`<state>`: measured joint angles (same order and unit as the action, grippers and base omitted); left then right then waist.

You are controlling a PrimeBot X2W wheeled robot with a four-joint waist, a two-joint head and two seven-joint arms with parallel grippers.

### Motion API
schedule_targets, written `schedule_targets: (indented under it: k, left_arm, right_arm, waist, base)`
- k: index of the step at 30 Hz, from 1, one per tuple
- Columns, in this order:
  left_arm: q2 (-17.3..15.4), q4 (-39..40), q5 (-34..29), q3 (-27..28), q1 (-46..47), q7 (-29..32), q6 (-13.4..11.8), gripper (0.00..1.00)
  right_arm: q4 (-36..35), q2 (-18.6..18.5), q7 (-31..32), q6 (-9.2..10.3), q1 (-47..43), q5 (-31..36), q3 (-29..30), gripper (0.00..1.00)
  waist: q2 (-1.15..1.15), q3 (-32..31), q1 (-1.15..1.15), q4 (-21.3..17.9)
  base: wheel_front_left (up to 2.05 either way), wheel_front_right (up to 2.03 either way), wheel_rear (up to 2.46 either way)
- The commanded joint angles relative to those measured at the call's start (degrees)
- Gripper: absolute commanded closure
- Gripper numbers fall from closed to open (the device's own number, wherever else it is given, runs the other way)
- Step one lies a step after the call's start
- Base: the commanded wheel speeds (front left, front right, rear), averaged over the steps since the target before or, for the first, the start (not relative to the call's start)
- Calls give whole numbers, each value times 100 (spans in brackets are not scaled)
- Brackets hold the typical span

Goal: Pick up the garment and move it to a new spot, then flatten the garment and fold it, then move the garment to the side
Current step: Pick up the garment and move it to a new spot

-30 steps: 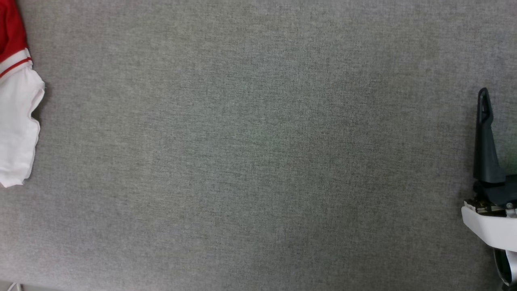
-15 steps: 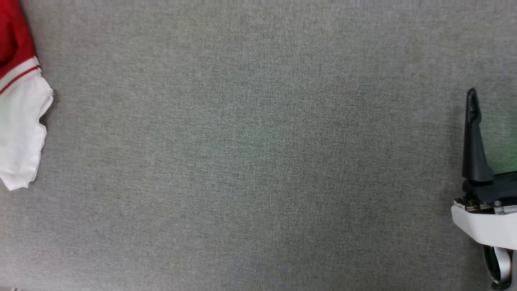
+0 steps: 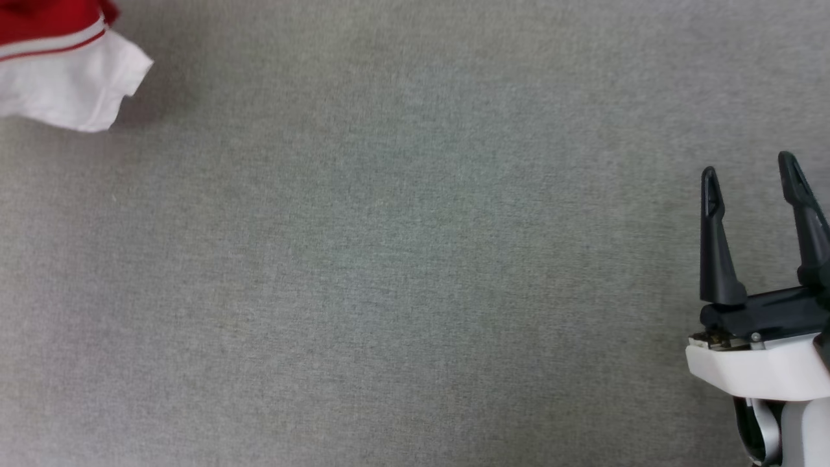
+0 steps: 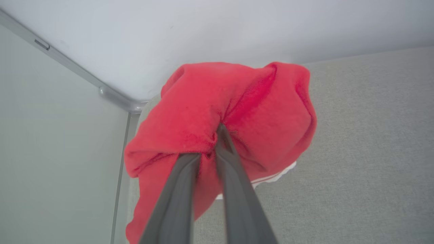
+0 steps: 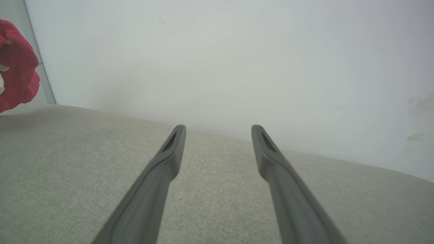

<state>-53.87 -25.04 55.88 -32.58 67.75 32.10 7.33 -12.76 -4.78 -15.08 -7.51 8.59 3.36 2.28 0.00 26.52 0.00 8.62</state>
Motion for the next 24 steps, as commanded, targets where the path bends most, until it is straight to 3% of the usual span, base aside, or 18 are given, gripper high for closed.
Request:
schedule_targets:
  k: [1, 10, 24]
  left_arm:
    - [-49, 170, -49, -109, 202, 16, 6, 100]
    - [201, 1045, -213, -922, 1041, 236, 5, 100]
    - [1016, 1965, -203, -2372, 1701, 281, 5, 100]
  right_arm:
    - [38, 49, -14, 4, -75, -43, -23, 0]
    - [185, 172, -14, 4, -153, -186, -85, 0]
    - [307, 196, -14, 3, -197, -623, -103, 0]
  waist:
    - [0, -260, 0, -133]
    - [0, -679, 0, -629]
    - [0, -802, 0, -1592]
  base:
    - [0, 0, 0]
    - [0, 0, 0]
    - [0, 0, 0]
